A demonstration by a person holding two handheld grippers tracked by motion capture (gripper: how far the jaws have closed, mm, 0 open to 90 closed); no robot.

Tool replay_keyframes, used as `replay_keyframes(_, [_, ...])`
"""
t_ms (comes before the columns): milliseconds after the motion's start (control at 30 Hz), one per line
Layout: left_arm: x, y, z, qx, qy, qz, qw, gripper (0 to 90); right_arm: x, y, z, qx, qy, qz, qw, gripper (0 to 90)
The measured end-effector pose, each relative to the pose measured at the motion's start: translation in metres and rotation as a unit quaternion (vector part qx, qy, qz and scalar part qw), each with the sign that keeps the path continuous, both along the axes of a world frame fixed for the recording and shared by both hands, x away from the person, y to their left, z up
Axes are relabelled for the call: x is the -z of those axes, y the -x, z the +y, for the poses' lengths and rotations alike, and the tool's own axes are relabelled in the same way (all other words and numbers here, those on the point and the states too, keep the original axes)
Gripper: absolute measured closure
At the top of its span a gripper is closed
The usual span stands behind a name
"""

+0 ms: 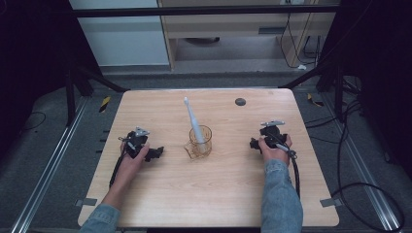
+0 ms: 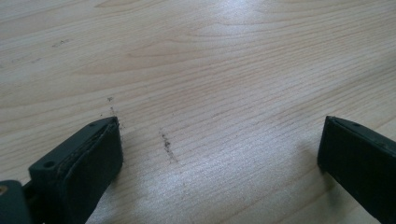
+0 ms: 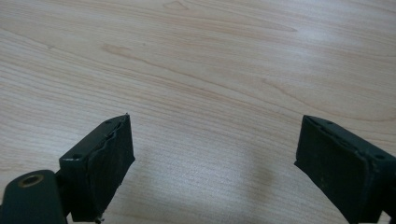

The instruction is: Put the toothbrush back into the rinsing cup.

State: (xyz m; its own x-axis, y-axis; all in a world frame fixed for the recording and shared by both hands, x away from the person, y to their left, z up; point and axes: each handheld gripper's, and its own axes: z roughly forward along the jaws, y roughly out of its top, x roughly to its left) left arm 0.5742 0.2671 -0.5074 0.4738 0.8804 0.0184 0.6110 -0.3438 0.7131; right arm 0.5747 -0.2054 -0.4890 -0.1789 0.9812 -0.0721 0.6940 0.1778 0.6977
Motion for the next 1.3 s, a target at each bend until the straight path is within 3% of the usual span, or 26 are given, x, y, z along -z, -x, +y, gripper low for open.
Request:
replay_keyframes(367, [0.000, 0.000, 0.000, 0.000, 0.000, 0.000, 1.0000, 0.0, 0.014, -0.010, -0.005, 0.022, -0.024, -0.008, 0.9994, 11.0])
replay_keyframes(633, [0.000, 0.000, 0.000, 0.000, 0.000, 0.000, 1.0000, 0.0, 0.017, -0.013, -0.010, 0.033, -0.024, -0.029, 0.9988, 10.9])
replay_keyframes(1300, [0.000, 0.000, 0.000, 0.001, -0.001, 0.001, 1.0000, 0.0, 0.021, -0.017, -0.015, 0.046, -0.044, -0.020, 0.9978, 7.3])
